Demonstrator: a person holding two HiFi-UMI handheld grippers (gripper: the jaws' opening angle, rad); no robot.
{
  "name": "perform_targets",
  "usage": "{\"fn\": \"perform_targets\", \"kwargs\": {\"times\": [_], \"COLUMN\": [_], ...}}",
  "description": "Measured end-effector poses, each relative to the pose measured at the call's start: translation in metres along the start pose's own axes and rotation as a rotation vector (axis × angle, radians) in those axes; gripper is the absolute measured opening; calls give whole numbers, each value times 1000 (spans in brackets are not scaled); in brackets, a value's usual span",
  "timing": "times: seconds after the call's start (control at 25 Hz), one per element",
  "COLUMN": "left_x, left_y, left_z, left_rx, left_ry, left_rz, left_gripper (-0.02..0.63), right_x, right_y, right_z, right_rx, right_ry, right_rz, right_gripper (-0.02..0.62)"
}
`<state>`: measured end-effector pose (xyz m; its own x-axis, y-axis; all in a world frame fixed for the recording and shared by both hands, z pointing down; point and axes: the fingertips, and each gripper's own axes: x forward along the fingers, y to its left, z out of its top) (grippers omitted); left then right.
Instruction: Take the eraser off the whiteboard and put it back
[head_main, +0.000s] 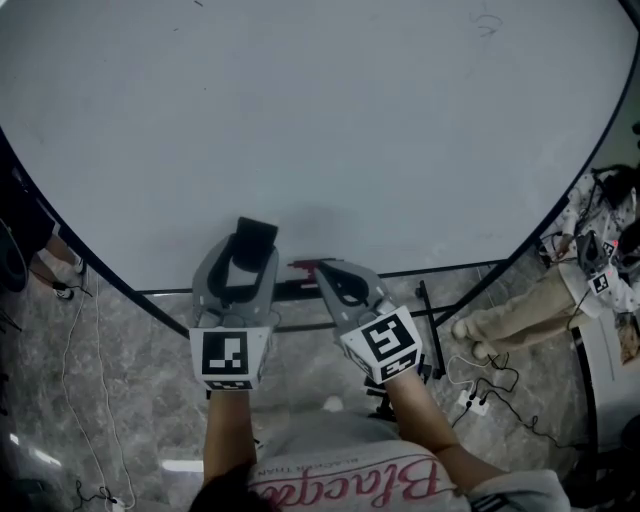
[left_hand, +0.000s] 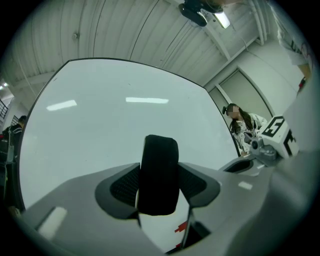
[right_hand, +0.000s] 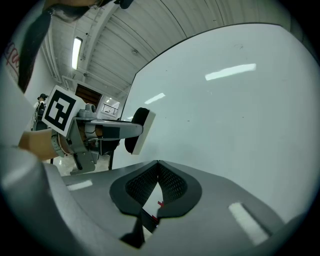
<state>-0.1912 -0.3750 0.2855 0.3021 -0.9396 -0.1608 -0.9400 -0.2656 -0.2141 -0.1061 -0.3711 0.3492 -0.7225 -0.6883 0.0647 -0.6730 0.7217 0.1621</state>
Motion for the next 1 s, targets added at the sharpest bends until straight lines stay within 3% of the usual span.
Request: {"fn": "perform_targets", "kwargs": {"times": [0.32,1.0], "left_x": [31,68], "left_y": [21,33], "left_z": [13,29], "left_rx": [102,163], "left_ry": [25,49], "left_rz": [36,68], "left_gripper": [227,230], "right_x": [-3,1], "right_y": [-10,-17], "right_z": [0,1], "right_rx": [19,25], "right_ry": [0,-1], "right_rz": [-21,-43], "right_gripper": [2,2]}}
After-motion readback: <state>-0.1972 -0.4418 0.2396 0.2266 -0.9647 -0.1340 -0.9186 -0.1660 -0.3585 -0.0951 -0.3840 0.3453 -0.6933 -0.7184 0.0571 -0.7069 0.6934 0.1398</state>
